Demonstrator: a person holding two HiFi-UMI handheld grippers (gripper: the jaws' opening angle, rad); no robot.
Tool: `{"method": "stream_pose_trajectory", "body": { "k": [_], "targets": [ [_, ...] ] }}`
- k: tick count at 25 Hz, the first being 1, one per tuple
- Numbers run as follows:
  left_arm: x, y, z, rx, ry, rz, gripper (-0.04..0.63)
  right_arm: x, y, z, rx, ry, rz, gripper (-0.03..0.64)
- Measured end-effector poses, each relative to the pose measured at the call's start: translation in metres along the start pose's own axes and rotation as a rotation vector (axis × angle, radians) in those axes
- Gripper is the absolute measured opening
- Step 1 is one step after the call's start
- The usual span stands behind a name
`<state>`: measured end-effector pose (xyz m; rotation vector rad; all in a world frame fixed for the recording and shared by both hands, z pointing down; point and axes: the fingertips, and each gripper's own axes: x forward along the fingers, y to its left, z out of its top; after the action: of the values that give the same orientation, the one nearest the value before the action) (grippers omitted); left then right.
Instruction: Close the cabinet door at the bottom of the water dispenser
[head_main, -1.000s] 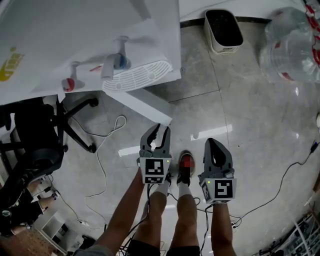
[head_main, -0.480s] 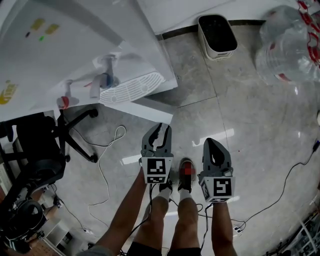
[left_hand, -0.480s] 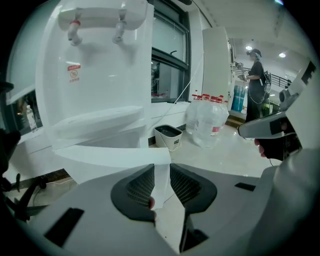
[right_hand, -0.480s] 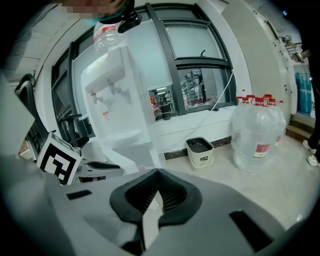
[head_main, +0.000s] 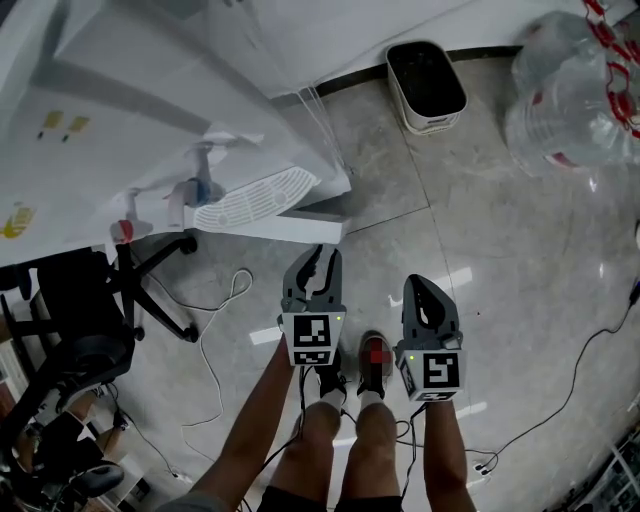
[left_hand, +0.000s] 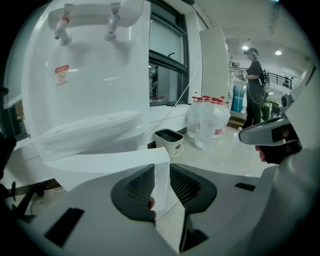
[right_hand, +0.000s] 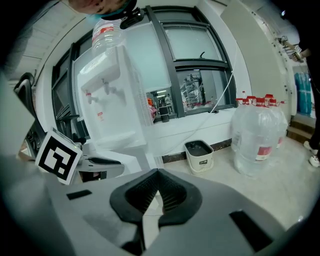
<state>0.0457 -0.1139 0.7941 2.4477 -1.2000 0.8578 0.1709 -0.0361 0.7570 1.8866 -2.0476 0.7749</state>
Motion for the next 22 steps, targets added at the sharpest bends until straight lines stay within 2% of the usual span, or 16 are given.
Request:
{"method": "stream_pose_trajectory", "body": {
  "k": [10, 15, 22],
  "targets": [
    [0.024, 0.006, 0.018, 0.017, -0.027, 0.012, 0.114, 0.009, -0.012, -0.002, 0.014, 0.02, 0.0, 0.017],
    [0.032, 0.008, 0.025, 0.049, -0.048, 0.021, 0.114, 0.016, -0.018, 0.001, 0.006, -0.013, -0.008, 0.017],
    [0.047, 0.015, 0.036, 0.047, -0.063, 0.037, 0.114, 0.022, -0.025, 0.005, 0.009, -0.025, -0.015, 0.017]
  ]
}}
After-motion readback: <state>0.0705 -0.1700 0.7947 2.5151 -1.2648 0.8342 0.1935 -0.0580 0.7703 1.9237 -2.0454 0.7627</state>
